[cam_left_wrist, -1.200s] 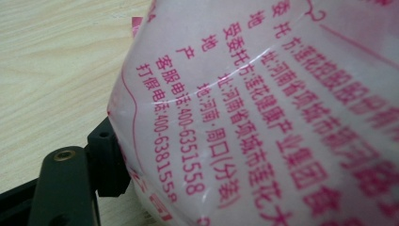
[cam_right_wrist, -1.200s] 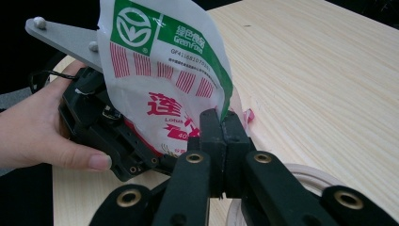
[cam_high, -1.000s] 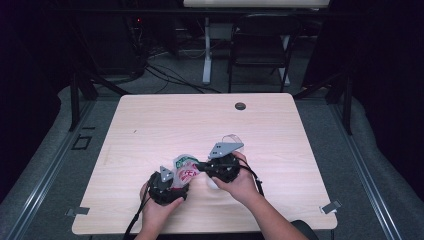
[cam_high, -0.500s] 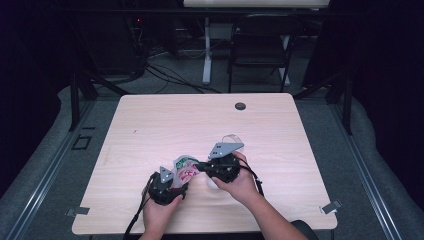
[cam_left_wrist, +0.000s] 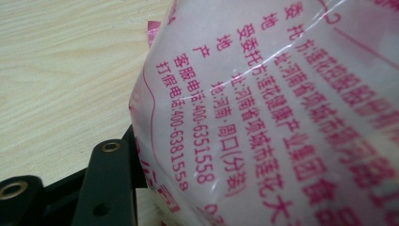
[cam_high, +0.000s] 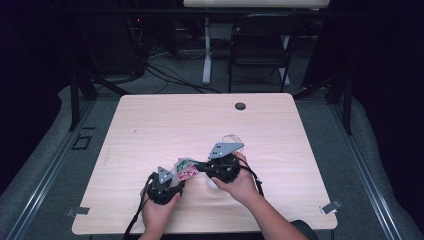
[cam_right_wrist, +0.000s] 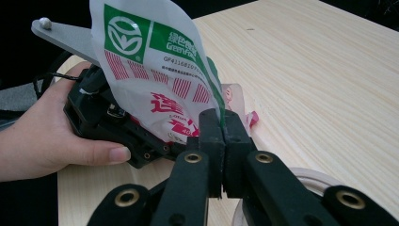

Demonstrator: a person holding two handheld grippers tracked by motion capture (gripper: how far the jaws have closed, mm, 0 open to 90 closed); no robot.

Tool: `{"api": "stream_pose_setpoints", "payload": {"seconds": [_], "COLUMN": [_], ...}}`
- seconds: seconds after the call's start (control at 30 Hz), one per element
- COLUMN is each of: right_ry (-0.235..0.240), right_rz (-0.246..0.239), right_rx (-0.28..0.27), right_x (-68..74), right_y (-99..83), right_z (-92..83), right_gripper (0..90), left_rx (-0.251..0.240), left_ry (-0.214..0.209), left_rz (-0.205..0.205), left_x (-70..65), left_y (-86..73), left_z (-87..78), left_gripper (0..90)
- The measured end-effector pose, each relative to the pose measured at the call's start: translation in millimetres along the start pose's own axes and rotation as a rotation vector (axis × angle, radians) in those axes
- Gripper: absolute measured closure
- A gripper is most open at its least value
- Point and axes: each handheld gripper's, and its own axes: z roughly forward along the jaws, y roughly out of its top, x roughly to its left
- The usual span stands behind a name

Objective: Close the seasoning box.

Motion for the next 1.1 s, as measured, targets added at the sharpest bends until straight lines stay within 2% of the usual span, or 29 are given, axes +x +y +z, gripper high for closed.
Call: {"api": "stream_pose_setpoints", "payload": {"seconds": [0.23,0.6,0.73,1.1], "right_ry": [0.004,0.008,0.006,0.003], "right_rz": [0.000,0.000,-0.002,0.005], "right_rx": [-0.001,-0.004,-0.005,-0.022], "right_x": [0.1,0.7,-0.1,-2.0], "right_y": [0.2,0.3,0.4,1.5], "right_z": [-0.3,-1.2,-1.9,-5.3], "right_gripper": [88.9,88.2,87.4,83.6], "left_rx": [-0.022,-0.029,-0.016,-0.013], "left_ry": [-0.002,-0.012,-0.001,0.037], "left_rz": [-0.015,-0.021,0.007,0.027], "left_x": [1.1,3.7,4.9,10.4], "left_y": [-1.0,0.9,2.7,6.7], "left_z": [-1.7,-4.4,-7.1,-12.7], "left_gripper": [51.4,56.4,57.5,59.0]}}
